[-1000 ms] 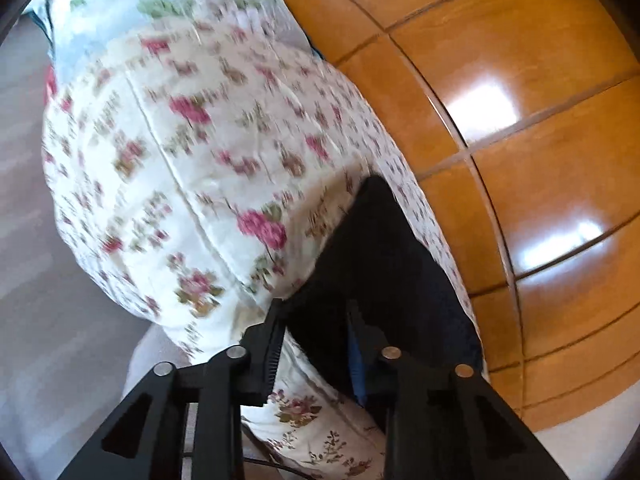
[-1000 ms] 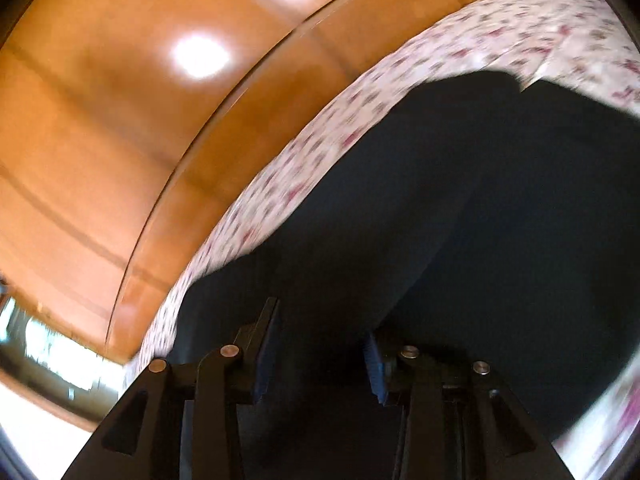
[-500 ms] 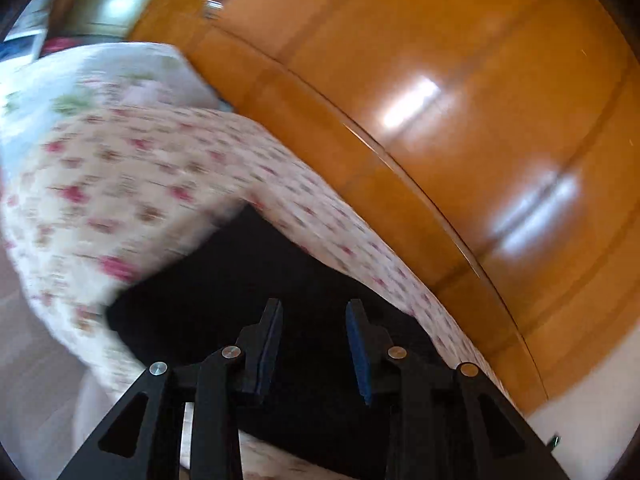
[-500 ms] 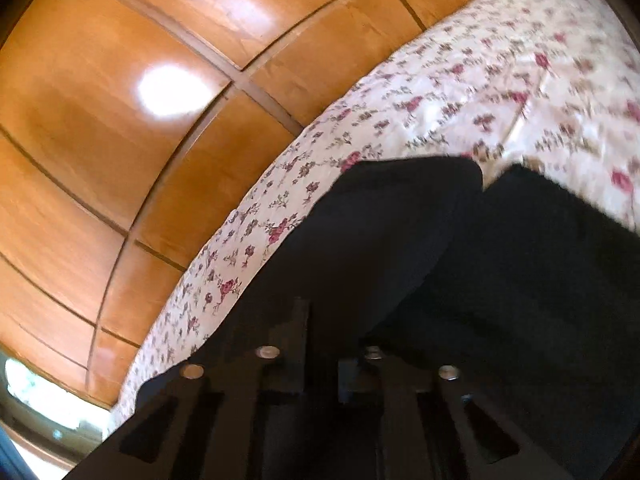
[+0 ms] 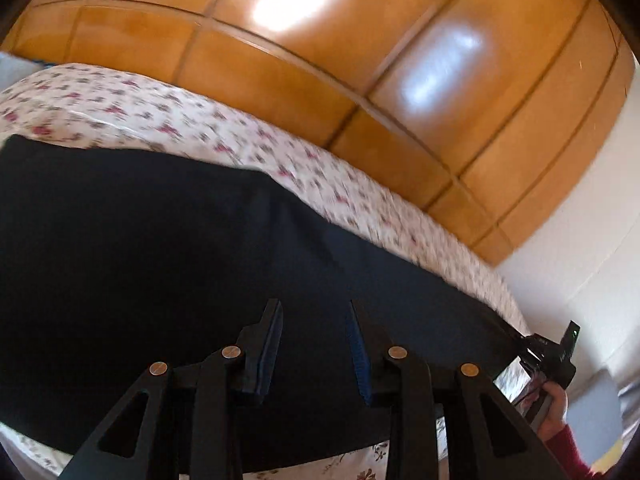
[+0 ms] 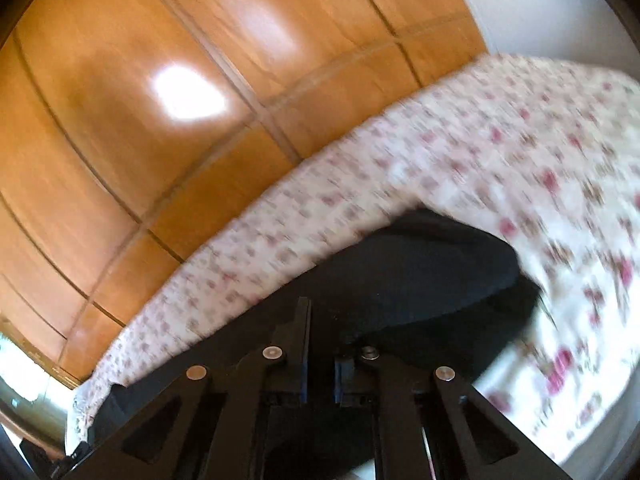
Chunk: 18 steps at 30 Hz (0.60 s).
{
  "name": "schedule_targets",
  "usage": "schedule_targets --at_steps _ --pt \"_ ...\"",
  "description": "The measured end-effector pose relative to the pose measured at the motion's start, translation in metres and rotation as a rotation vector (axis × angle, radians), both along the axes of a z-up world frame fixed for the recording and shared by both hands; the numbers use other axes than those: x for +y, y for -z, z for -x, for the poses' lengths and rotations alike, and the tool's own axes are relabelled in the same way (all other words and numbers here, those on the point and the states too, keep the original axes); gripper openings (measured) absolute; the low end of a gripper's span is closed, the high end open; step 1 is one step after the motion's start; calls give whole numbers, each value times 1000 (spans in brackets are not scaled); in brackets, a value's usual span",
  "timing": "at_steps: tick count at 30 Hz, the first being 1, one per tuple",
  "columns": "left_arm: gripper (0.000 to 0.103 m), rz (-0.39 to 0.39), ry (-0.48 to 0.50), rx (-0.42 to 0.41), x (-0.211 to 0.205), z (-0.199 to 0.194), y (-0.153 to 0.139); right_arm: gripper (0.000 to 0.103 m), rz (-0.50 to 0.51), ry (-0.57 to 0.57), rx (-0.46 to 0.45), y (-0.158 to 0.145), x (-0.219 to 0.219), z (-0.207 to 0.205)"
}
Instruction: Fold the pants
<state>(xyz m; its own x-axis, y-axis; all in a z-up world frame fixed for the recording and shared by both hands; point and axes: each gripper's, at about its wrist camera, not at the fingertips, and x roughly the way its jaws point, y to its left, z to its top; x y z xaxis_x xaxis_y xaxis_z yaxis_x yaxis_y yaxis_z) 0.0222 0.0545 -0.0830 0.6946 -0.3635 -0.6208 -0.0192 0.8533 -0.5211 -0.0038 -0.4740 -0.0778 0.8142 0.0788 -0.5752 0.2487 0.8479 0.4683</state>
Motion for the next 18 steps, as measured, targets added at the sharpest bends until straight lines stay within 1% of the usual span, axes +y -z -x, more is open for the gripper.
schedule_targets --at_steps 1,2,3,4,7,9,11,13,16,17,18 --pt "33 -8 33 13 -8 -5 4 8 -31 16 32 14 -6 3" --pt "33 -18 50 23 -12 -10 7 8 -94 36 73 34 -15 4" --pt "33 -33 64 29 -18 -13 10 8 -94 36 73 34 -15 4" --pt "33 -43 84 33 -23 -17 12 8 -127 44 77 42 -19 4" --pt "33 -78 139 50 -40 -25 20 11 -201 68 60 43 -25 7" --pt "33 -74 177 73 -50 -29 26 11 -227 76 70 41 -27 8" --pt "33 -80 185 73 -58 -26 29 11 -255 83 73 40 -27 15" --pt "34 -98 187 57 -66 -21 30 13 -261 76 82 38 -21 20" --pt "36 -97 197 47 -73 -19 29 22 -246 17 82 36 -5 28" --pt "36 -91 212 42 -77 -19 27 27 -243 -1 76 37 -1 29" --pt "36 -88 225 40 -80 -19 26 27 -237 -27 74 37 6 29"
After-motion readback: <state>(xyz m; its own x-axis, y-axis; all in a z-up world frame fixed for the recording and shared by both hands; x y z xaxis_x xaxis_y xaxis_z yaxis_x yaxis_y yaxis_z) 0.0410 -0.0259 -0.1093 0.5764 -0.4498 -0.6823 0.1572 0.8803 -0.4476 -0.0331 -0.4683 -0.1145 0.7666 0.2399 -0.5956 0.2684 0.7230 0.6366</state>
